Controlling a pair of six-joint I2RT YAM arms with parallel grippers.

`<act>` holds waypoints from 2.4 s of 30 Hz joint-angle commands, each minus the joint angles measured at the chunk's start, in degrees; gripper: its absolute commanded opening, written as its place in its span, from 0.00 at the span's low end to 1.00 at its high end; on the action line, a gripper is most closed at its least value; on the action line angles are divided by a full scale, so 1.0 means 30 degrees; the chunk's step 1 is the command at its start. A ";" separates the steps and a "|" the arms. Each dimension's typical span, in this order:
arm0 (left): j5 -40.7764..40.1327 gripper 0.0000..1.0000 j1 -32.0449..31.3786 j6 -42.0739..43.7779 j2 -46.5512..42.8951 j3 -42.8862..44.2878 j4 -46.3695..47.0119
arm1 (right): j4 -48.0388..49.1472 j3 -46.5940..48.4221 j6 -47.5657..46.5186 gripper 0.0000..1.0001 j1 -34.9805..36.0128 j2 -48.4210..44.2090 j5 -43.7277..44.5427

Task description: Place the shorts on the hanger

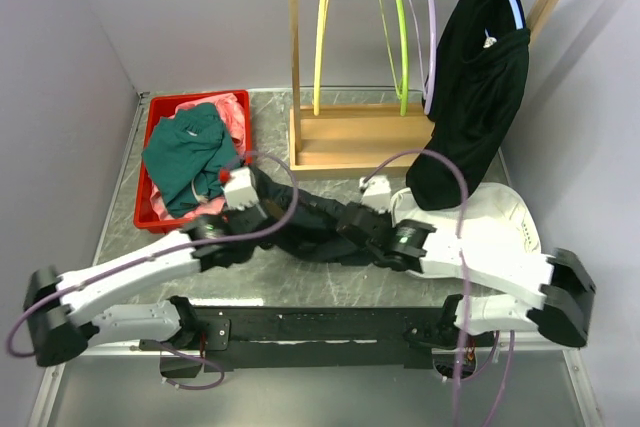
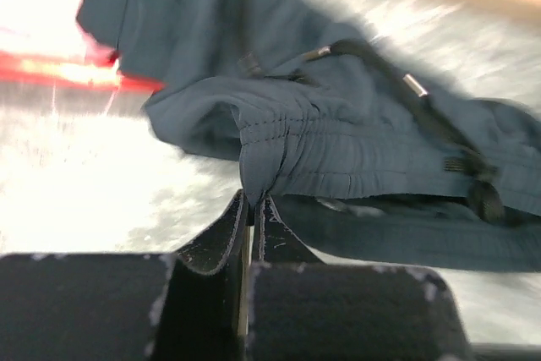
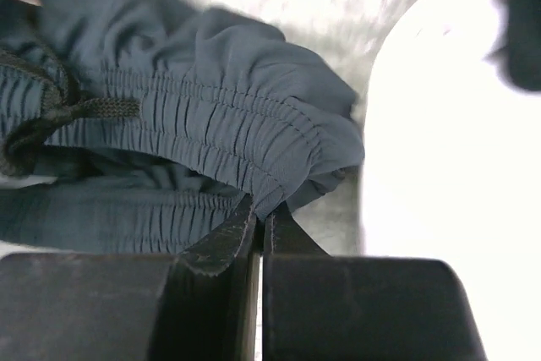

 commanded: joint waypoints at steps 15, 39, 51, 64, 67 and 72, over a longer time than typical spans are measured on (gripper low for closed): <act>0.1300 0.01 0.1064 0.6549 0.0934 1.7508 -0.3899 | -0.1328 1.2910 -0.5113 0.00 -0.2124 -0.6658 0.0112; 1.1648 0.01 0.6193 0.4263 0.2073 -0.1212 0.7529 | 0.6553 -0.4403 -0.0571 0.17 -0.6459 -0.5955 -1.0379; 0.9887 0.55 0.6193 0.4525 0.2782 -0.0067 0.5652 | -0.0825 0.1335 -0.0981 0.70 -0.6489 -0.9145 -0.5897; 1.0210 0.81 0.6163 0.5347 0.1784 -0.0361 0.6121 | -0.0422 1.1462 -0.7480 0.87 -0.8969 -0.6281 -0.3254; 1.0065 0.82 0.6018 0.5259 0.1697 -0.0449 0.6092 | 0.0485 1.3604 -0.8274 0.87 -1.1369 -0.4757 -0.5596; 0.8487 0.79 0.6017 0.5494 0.1726 0.0018 0.4835 | 0.1162 1.6540 -0.8774 0.87 -1.4454 -0.1657 -0.9140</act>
